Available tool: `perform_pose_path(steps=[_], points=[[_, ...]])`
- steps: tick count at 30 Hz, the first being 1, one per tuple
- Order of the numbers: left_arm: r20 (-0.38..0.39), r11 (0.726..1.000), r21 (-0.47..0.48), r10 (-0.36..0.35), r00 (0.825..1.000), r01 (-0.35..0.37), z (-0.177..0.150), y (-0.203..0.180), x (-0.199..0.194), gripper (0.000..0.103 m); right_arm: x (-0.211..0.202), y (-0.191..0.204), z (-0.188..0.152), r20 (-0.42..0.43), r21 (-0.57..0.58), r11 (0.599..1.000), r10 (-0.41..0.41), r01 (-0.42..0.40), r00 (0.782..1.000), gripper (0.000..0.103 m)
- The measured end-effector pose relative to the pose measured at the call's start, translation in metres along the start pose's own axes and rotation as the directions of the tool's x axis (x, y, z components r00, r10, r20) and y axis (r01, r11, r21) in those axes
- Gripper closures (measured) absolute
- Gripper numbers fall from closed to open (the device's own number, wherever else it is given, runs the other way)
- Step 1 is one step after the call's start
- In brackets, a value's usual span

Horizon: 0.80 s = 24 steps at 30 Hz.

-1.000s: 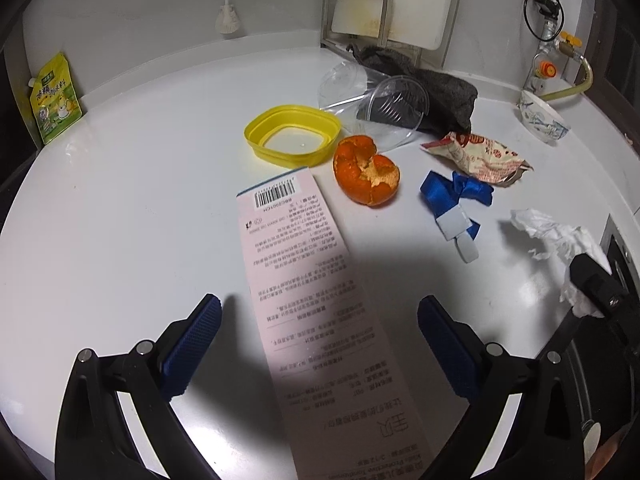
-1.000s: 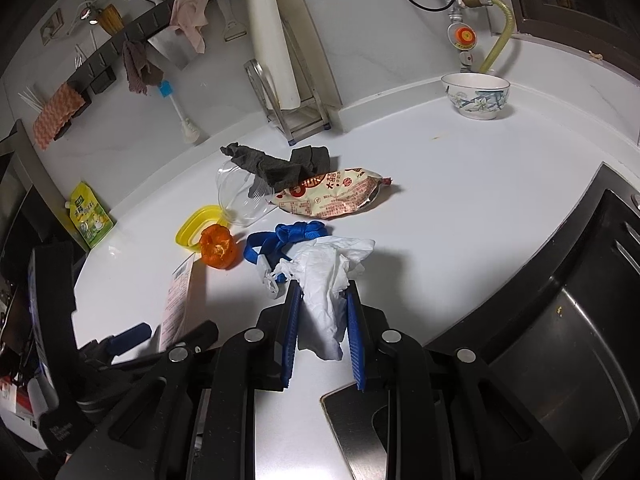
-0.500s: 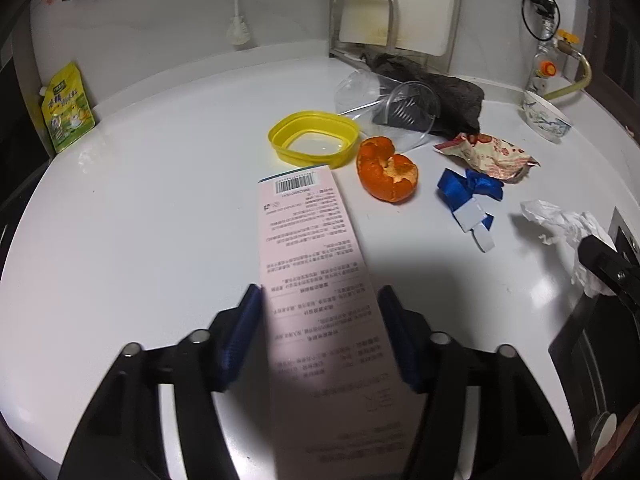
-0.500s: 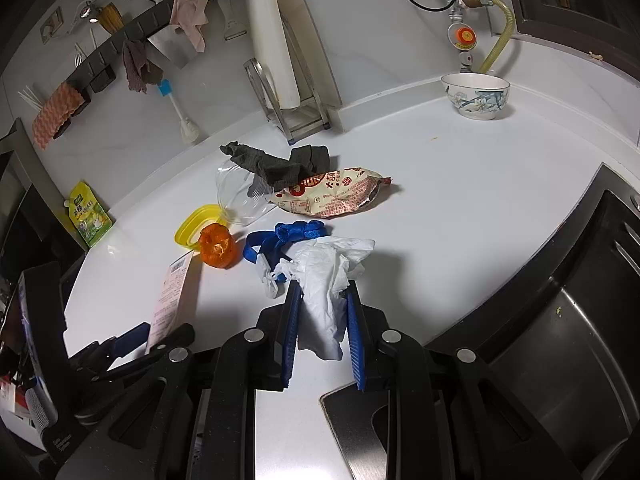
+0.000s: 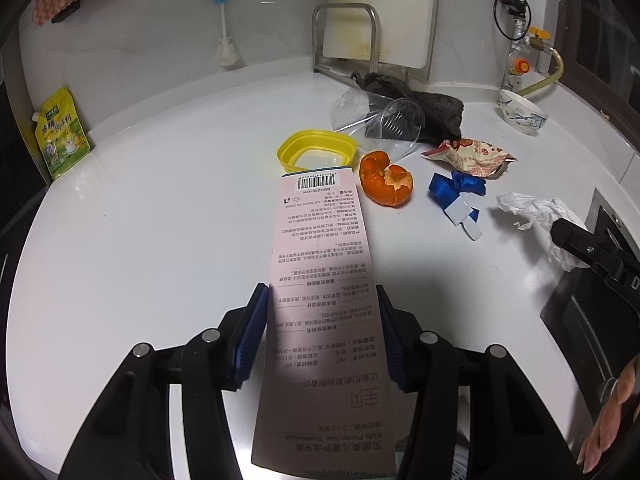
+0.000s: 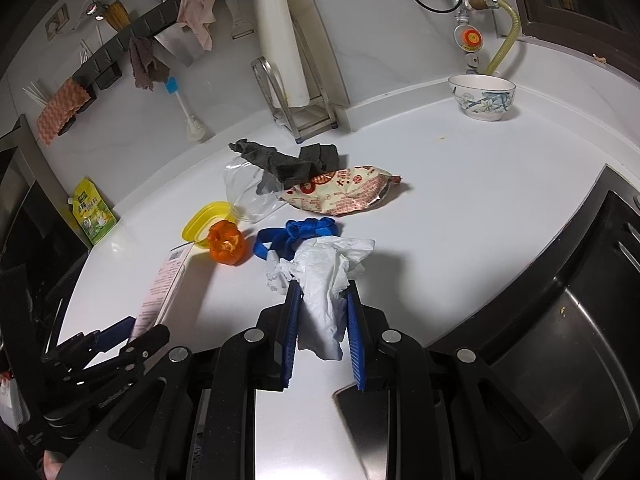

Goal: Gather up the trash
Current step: 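Carry tissue and receipt over the bin and open both tools to drop them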

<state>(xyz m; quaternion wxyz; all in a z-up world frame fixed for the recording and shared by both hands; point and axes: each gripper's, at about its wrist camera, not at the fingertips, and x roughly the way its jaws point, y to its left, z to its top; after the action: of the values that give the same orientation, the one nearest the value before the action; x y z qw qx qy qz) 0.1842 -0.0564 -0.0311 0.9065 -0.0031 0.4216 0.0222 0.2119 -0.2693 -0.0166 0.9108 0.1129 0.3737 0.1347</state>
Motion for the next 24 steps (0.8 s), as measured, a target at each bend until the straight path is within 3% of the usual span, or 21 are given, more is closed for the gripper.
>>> perform_pose_path(steps=[10,24], points=[[0.036,0.993,0.103,-0.067,0.997,0.063,-0.025,0.011,-0.043,0.052,-0.04,0.029,-0.034,0.035,-0.001,0.999,-0.033,0.033,0.999,0.081],[0.065,0.959,0.217,-0.199,0.978,0.18,-0.093,0.026,-0.107,0.052,-0.11,0.072,-0.136,0.026,0.094,0.991,-0.094,0.092,0.995,0.081]])
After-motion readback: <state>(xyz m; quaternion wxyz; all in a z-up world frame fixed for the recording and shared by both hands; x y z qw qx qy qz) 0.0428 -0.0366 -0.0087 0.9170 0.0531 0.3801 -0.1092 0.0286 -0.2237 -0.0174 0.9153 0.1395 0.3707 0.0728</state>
